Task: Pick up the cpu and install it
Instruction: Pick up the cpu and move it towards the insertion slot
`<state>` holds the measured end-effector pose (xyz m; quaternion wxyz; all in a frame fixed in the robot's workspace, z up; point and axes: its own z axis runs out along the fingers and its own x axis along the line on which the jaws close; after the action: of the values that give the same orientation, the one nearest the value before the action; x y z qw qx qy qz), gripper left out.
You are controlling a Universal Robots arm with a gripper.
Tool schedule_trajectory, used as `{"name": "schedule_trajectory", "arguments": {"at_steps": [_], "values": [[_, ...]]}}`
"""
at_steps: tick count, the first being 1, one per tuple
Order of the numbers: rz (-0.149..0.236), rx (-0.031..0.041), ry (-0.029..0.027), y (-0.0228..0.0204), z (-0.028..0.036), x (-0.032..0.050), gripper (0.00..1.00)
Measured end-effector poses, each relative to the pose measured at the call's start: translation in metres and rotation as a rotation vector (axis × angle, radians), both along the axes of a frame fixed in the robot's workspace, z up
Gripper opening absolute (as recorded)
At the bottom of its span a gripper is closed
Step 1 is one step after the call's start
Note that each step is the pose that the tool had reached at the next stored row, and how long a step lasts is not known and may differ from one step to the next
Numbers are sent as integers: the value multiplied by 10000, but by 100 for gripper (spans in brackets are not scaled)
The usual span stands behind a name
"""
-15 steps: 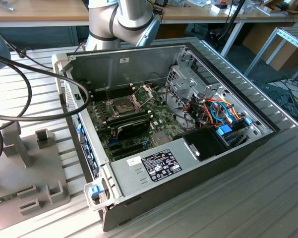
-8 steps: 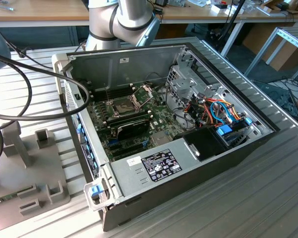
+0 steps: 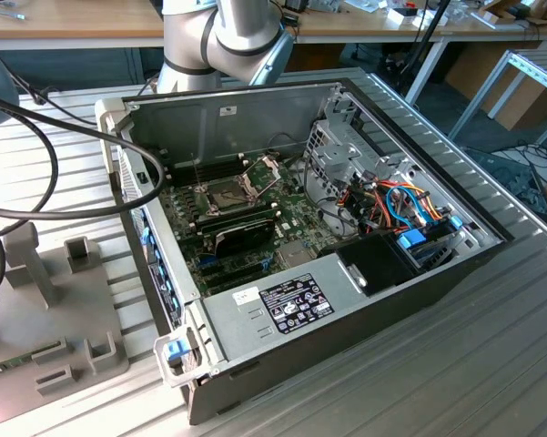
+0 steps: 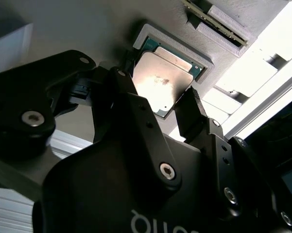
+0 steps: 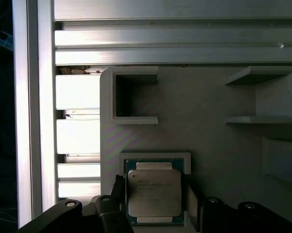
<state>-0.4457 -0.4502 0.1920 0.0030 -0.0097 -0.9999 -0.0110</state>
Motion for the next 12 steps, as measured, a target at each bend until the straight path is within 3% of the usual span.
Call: {"name": "schedule_trajectory", "arguments": {"at_steps": [7,9,12], "values": [[1,0,0,0,-1,0,60],[1,0,1,0,-1,0,55],[0,0,0,0,-2,0,55]]}}
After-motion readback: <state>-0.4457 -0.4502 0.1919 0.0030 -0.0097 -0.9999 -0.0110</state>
